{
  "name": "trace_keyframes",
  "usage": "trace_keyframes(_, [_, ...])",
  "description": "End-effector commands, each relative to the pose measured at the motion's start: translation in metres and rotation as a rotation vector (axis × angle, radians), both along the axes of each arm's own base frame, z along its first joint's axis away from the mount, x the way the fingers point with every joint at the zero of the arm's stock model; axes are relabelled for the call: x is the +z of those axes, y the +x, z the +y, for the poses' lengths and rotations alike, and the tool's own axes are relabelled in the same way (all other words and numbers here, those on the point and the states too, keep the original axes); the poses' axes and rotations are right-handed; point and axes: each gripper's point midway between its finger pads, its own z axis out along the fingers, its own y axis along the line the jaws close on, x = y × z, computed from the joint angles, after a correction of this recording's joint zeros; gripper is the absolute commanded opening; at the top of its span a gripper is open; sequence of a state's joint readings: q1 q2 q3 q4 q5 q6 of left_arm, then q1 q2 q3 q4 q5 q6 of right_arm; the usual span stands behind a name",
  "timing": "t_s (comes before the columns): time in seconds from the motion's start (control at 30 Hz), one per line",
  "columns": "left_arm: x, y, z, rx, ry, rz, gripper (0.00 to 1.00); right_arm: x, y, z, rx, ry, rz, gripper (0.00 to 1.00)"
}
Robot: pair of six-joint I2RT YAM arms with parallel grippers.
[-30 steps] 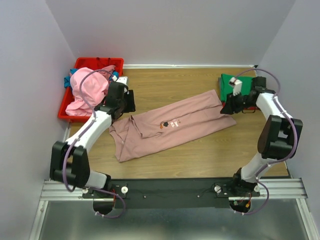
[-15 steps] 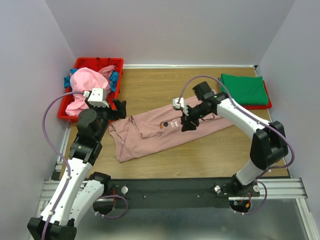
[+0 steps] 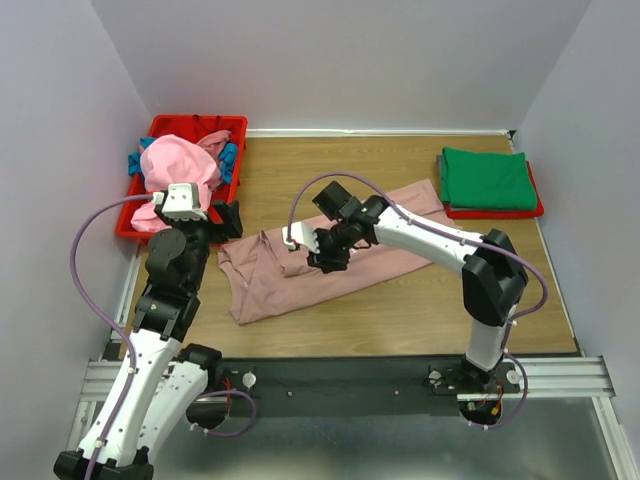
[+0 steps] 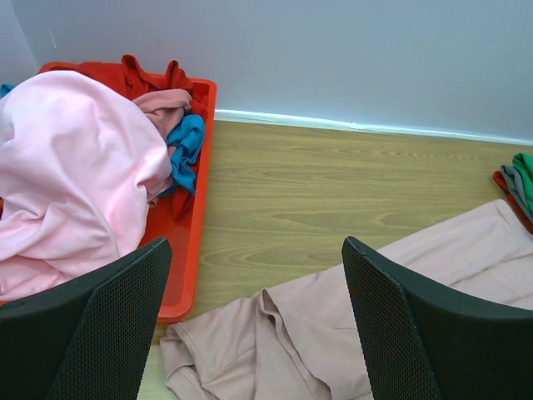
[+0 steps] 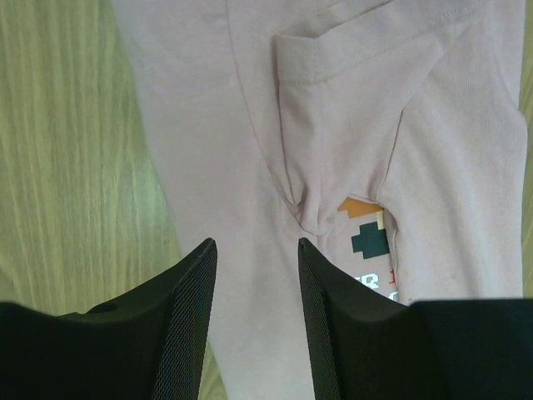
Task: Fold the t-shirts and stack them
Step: Fold the tshirt
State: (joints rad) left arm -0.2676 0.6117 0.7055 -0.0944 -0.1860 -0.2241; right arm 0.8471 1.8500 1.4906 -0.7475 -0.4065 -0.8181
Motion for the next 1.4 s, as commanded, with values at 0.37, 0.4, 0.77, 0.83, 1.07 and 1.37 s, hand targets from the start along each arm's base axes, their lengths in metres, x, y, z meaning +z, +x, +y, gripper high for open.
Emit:
trace_keyframes(0.37, [0.013,-0.005,0.012,0.056,-0.008,-0.049,0.91,-0.020,0.003,0.020,-0.040,-0.066,-0.077,0.52])
trace_keyframes(0.4, [0.014,-0.005,0.013,0.057,-0.008,-0.052,0.91,-0.022,0.003,0.022,-0.042,-0.072,-0.078,0.52])
trace_keyframes(0.77, [0.023,-0.013,0.022,0.100,-0.028,-0.088,0.91,-0.022,0.028,0.053,-0.096,-0.057,-0.118,0.52])
trace_keyframes(0.83, [0.025,-0.016,0.024,0.107,-0.034,-0.097,0.91,-0.019,0.037,0.062,-0.120,-0.046,-0.134,0.52])
trace_keyframes(1.07, [0.032,-0.023,0.031,0.138,-0.052,-0.128,0.91,-0.033,0.028,0.075,-0.095,-0.052,-0.101,0.52])
trace_keyframes(1.37, [0.043,-0.037,0.047,0.208,-0.083,-0.179,0.90,-0.052,0.007,0.092,-0.051,-0.069,-0.064,0.52])
